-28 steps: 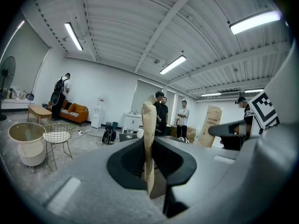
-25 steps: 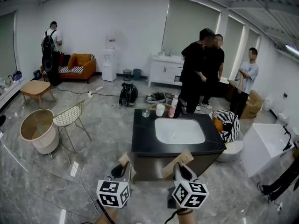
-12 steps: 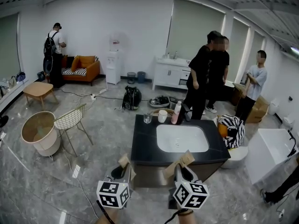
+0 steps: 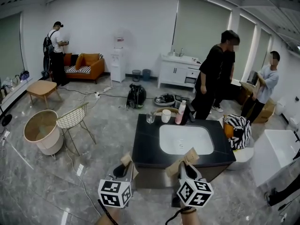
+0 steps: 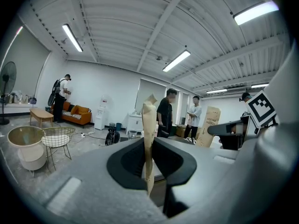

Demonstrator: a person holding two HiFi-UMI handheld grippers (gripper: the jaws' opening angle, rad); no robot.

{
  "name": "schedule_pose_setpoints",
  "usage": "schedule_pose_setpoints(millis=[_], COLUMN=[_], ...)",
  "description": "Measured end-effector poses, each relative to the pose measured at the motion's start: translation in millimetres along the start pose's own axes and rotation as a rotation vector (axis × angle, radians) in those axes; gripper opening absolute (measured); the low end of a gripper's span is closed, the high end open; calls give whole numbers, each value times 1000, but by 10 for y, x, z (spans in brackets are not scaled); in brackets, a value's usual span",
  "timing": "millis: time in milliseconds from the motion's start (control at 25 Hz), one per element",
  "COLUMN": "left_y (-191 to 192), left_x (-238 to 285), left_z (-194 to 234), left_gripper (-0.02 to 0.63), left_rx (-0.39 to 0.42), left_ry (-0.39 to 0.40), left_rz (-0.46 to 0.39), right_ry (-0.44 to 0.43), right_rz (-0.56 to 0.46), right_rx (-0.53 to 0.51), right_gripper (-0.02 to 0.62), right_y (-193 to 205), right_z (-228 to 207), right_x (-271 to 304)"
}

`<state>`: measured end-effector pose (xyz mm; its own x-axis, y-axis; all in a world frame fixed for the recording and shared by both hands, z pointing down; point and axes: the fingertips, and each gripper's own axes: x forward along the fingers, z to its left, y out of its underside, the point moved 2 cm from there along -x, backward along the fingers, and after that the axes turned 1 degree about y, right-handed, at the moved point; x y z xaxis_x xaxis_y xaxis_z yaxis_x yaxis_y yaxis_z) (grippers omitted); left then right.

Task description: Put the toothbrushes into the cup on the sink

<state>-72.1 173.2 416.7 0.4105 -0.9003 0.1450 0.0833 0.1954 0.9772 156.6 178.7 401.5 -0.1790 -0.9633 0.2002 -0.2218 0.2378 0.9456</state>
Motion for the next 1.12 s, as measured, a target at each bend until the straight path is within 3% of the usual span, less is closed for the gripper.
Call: schedule_pose_setpoints(millis=[440,680,1120], left_y=[30,-169,-474], left_x=[402,869,1873], left_z=[205,500,798], left_gripper=[38,38,38], left_rx=[-31,-58,-58], left_ry=[-15,-17,46], left_rz=[11,-24,-30], right_ry=[3,26,66], right_rz=[24,-1,-25], right_rx=[-13,-31,-37], right_gripper=[25,25,25], right_y=[5,-202,-574], right_z=[-109,-204,-326], right_x=[376,767,1615])
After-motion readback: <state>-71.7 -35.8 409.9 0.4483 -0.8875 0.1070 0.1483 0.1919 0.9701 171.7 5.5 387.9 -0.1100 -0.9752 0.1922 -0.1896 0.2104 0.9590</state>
